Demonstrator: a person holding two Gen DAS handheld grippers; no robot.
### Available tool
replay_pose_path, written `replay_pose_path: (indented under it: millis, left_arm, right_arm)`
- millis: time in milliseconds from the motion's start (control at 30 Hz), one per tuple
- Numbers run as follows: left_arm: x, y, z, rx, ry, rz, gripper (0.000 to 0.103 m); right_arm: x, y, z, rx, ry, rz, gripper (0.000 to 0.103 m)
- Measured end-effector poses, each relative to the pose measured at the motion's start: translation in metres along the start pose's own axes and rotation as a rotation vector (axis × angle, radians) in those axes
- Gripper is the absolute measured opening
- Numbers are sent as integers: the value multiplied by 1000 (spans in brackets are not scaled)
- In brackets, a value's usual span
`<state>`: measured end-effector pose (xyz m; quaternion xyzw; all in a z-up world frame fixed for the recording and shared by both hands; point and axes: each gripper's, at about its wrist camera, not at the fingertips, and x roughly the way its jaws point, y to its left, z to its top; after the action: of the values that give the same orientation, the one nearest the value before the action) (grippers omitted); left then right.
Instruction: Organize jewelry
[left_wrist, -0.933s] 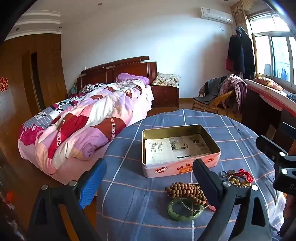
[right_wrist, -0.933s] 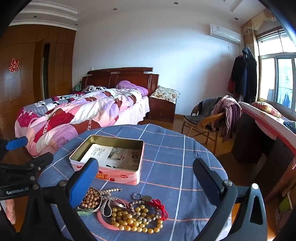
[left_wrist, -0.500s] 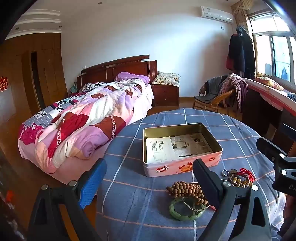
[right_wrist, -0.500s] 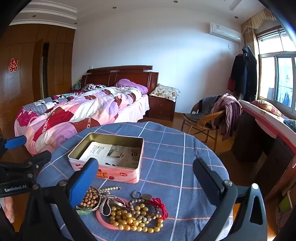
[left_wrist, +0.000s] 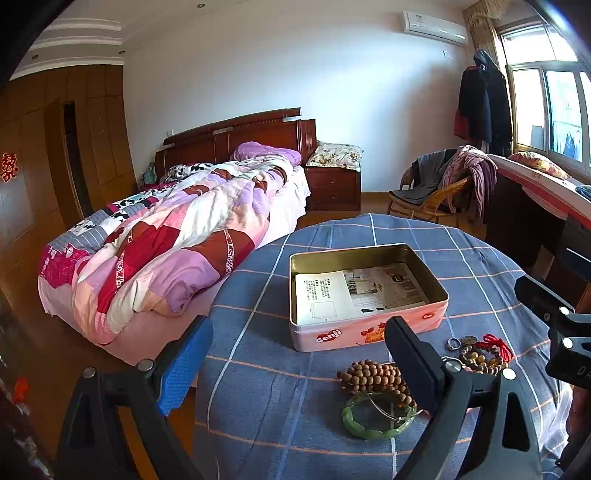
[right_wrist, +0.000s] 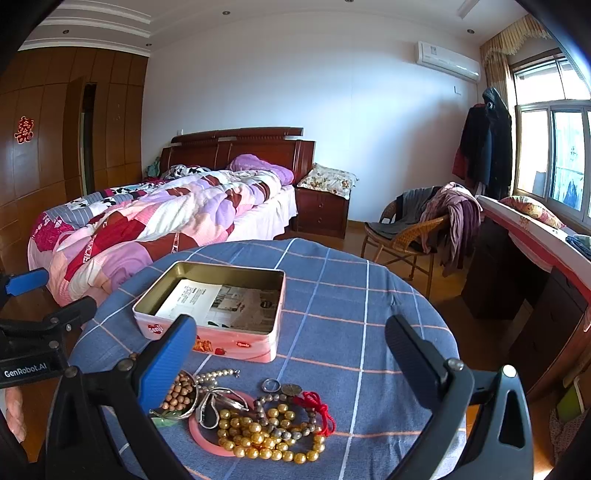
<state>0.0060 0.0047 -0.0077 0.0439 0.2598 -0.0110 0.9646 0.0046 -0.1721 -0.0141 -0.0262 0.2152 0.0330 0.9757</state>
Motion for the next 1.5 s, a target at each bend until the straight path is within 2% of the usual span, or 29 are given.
replay_pose_path:
  millis: [1500]
  left_arm:
    - [5, 3, -8, 8, 12, 9, 94]
  right_arm:
    - [1, 2, 0, -2, 12, -1, 103]
